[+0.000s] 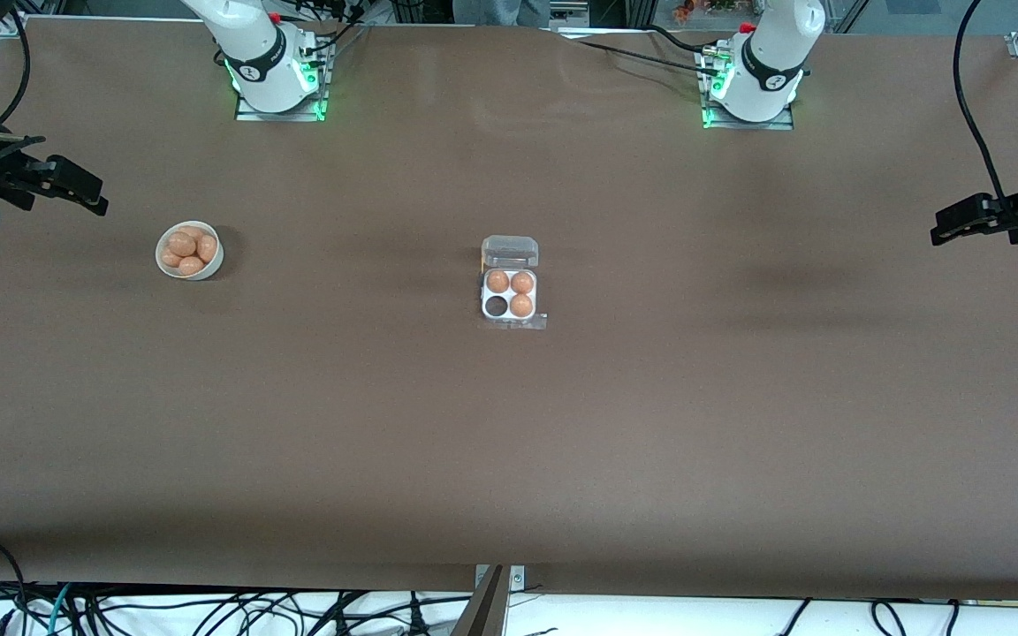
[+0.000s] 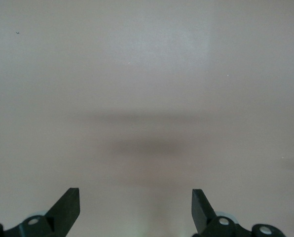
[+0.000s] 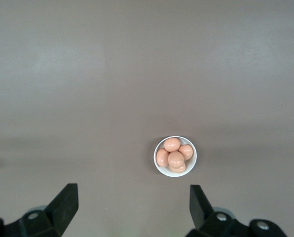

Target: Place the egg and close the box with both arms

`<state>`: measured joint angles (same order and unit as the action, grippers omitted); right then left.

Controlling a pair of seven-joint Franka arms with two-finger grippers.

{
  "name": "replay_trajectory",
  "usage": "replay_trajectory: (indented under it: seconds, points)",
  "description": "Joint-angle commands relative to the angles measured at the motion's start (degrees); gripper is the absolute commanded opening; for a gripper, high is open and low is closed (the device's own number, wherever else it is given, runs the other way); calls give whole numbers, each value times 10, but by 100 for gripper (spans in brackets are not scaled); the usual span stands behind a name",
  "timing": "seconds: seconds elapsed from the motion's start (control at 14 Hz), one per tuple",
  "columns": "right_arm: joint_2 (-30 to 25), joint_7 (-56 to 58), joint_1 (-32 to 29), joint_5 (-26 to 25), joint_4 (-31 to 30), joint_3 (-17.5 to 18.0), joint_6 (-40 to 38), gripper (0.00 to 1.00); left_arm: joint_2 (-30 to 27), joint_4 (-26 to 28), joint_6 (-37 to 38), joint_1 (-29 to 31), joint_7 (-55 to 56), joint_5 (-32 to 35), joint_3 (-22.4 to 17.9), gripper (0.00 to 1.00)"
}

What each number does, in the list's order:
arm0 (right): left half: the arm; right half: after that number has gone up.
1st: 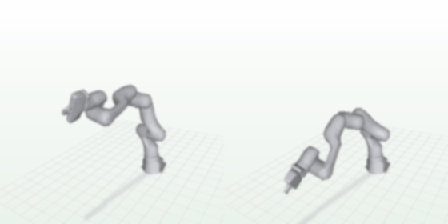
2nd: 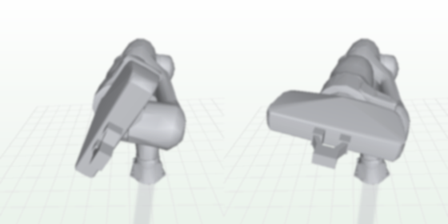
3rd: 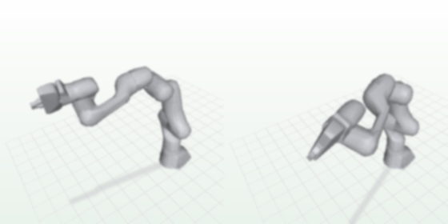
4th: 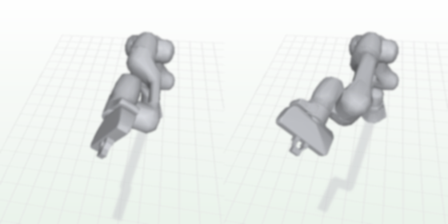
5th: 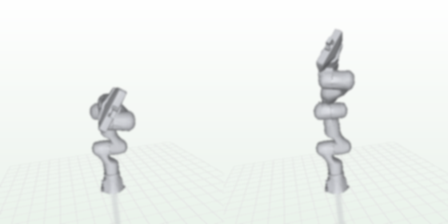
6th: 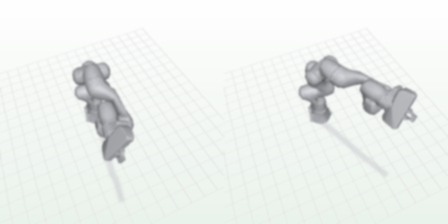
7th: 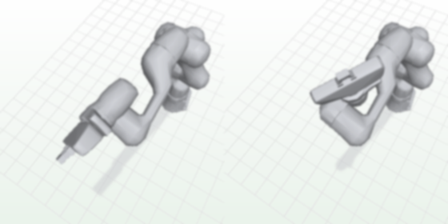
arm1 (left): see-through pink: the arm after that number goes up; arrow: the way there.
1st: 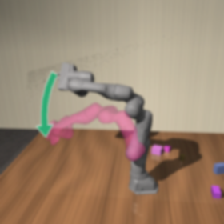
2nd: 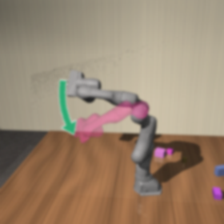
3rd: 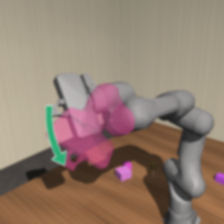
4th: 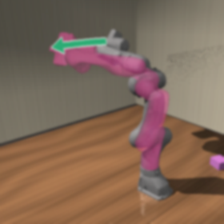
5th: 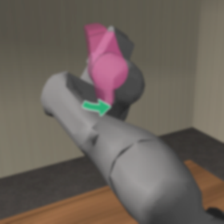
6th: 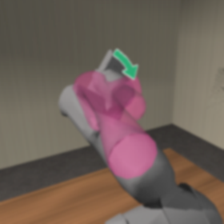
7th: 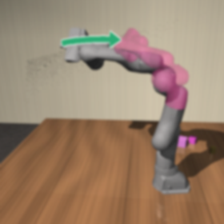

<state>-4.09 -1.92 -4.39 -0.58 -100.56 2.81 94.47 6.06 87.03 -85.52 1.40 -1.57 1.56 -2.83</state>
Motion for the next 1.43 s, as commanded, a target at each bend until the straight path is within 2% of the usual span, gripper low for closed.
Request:
replay_trajectory:
  seconds: [0.0, 1.36]
  points:
    - [-3, -1, -2, -3, -3, 1, -3, 100, 7, -19, 11, 5, -4, -12, 2, 100]
    - [1, -1, -2, -4, 0, 1, -5, 100, 7, -27, 11, 6, 9, -11, 2, 100]
